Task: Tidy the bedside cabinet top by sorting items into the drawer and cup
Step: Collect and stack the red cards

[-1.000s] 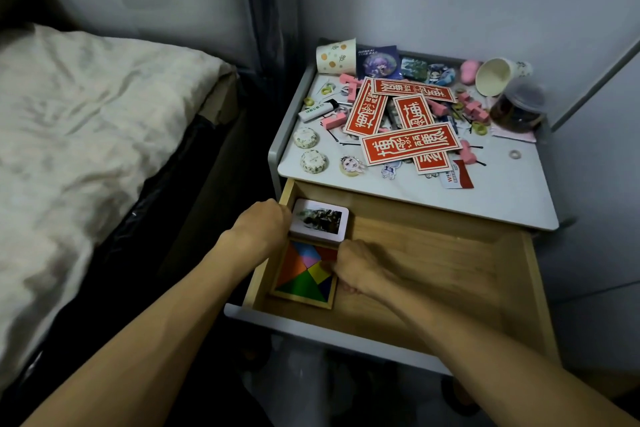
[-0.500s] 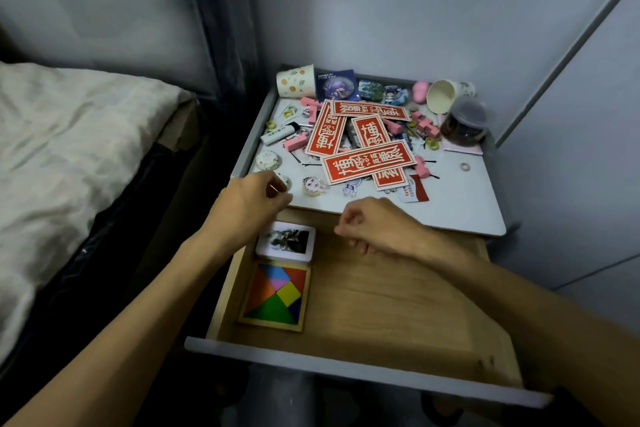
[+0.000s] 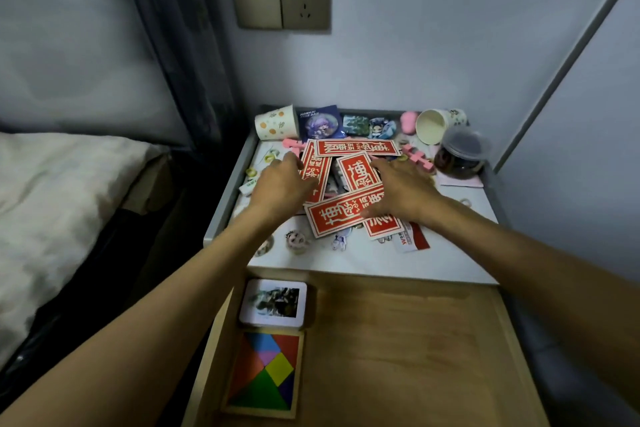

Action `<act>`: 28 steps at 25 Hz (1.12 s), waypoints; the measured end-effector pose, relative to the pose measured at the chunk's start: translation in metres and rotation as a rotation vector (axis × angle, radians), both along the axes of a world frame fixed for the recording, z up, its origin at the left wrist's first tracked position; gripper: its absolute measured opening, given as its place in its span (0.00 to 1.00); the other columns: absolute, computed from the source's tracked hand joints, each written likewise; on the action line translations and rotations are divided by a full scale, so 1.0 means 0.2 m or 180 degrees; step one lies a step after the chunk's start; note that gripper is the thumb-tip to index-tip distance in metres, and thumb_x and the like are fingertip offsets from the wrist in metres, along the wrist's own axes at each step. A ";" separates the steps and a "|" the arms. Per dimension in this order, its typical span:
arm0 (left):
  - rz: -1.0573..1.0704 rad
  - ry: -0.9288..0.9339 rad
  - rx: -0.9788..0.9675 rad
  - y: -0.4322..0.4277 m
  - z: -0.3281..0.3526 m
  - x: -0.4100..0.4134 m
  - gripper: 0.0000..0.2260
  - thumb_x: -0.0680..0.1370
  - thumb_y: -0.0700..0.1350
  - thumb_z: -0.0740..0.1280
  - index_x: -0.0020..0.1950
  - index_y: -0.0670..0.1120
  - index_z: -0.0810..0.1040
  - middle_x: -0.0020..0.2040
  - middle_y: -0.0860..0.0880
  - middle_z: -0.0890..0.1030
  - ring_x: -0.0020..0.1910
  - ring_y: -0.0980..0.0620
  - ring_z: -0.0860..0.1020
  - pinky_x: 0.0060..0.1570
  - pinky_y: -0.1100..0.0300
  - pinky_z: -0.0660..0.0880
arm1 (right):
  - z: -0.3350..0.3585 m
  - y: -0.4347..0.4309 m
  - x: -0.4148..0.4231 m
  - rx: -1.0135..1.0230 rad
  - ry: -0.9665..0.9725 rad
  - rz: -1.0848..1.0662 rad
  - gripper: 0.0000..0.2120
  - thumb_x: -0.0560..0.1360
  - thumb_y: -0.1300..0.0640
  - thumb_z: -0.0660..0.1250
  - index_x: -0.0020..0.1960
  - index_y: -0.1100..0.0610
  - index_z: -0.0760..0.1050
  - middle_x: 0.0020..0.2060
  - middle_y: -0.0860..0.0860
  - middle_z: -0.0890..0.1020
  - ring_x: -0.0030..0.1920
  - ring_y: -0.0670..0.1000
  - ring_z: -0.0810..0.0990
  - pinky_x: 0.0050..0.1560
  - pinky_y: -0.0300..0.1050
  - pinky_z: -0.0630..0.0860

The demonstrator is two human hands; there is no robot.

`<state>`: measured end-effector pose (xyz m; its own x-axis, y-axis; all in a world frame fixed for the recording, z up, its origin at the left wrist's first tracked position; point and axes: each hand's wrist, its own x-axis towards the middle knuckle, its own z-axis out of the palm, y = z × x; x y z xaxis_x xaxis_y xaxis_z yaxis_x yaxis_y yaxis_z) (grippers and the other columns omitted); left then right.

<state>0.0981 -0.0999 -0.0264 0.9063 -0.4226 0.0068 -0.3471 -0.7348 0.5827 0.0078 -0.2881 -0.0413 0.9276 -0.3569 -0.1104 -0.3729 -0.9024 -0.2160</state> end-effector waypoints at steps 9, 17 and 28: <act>0.0190 -0.0037 0.0636 -0.19 -0.11 0.22 0.33 0.73 0.55 0.74 0.70 0.44 0.64 0.64 0.40 0.76 0.60 0.40 0.77 0.57 0.46 0.76 | 0.01 -0.05 0.10 0.0262 -0.0139 -0.0120 0.46 0.62 0.41 0.79 0.73 0.50 0.62 0.63 0.50 0.78 0.66 0.57 0.73 0.70 0.58 0.61; 0.0638 0.0758 -0.0960 -0.06 -0.04 0.23 0.18 0.75 0.41 0.74 0.60 0.47 0.71 0.53 0.46 0.83 0.43 0.50 0.83 0.43 0.52 0.82 | 0.14 -0.06 0.05 0.0976 -0.0372 -0.0374 0.30 0.66 0.52 0.79 0.66 0.53 0.75 0.60 0.51 0.81 0.50 0.50 0.81 0.51 0.44 0.75; 0.0357 0.1409 -0.1962 0.35 0.17 -0.23 0.11 0.74 0.43 0.74 0.54 0.46 0.77 0.43 0.45 0.86 0.36 0.51 0.85 0.30 0.64 0.77 | 0.28 0.11 -0.36 0.3439 -0.1328 -0.0880 0.08 0.75 0.54 0.71 0.53 0.54 0.79 0.42 0.49 0.87 0.41 0.51 0.87 0.38 0.44 0.81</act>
<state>0.0517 -0.0303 0.0067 0.9166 -0.3655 -0.1619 0.0714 -0.2490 0.9659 -0.0637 -0.2665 0.0154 0.8695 -0.4580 -0.1848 -0.2467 -0.0785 -0.9659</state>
